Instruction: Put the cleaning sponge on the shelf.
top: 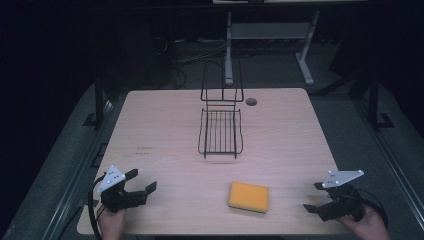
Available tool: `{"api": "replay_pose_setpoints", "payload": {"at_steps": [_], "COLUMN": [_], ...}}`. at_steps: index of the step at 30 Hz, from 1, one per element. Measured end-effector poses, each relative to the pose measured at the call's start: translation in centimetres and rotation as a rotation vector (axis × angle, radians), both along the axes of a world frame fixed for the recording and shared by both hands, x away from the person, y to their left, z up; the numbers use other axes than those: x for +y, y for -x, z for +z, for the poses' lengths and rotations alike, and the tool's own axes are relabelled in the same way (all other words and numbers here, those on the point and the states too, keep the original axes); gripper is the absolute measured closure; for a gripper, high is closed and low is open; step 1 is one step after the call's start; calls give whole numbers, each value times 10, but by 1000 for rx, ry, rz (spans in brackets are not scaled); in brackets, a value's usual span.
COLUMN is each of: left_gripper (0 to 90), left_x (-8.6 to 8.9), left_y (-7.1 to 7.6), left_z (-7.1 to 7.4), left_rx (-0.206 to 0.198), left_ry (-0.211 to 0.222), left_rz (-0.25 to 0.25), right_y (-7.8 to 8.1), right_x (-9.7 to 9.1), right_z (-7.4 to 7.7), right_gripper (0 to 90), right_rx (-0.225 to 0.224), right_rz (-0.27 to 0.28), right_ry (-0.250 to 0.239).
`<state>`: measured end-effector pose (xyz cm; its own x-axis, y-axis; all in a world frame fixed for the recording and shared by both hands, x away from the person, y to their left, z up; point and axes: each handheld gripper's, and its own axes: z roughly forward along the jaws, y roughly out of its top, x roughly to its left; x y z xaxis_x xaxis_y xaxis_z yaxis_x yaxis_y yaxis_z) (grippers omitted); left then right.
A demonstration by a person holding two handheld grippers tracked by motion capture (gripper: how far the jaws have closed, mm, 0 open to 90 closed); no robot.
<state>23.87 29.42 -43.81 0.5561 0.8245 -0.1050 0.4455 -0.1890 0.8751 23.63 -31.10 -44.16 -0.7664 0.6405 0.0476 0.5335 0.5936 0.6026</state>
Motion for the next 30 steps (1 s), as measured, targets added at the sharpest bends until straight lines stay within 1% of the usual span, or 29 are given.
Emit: {"api": "replay_pose_setpoints", "payload": {"at_steps": [7,9,15,18,20,26,29,30], "left_gripper": [128,128,128,128,128,128,128,128], "left_x": [-1,-2,1,3,4,4,3,3], "left_y": [0,0,3,4,4,4,3,3], "left_z": [0,0,0,1,1,0,0,0], "left_rx": [2,3,-3,-4,-3,-1,-2,-2], "left_ry": [4,-7,-1,-6,0,-2,-4,-3], "left_rz": [-5,-6,0,3,6,7,5,5], "right_y": [-2,-2,-4,-4,-4,-6,-6,-7], "right_x": [3,5,15,21,23,29,32,33], "right_z": [-2,-2,0,1,2,3,5,6], "right_gripper": [157,157,157,156,156,156,157,157], "right_rx": [3,6,5,6,7,8,11,3], "right_rz": [11,22,51,63,73,90,91,101], "right_ry": [4,1,13,23,21,33,38,41]}}
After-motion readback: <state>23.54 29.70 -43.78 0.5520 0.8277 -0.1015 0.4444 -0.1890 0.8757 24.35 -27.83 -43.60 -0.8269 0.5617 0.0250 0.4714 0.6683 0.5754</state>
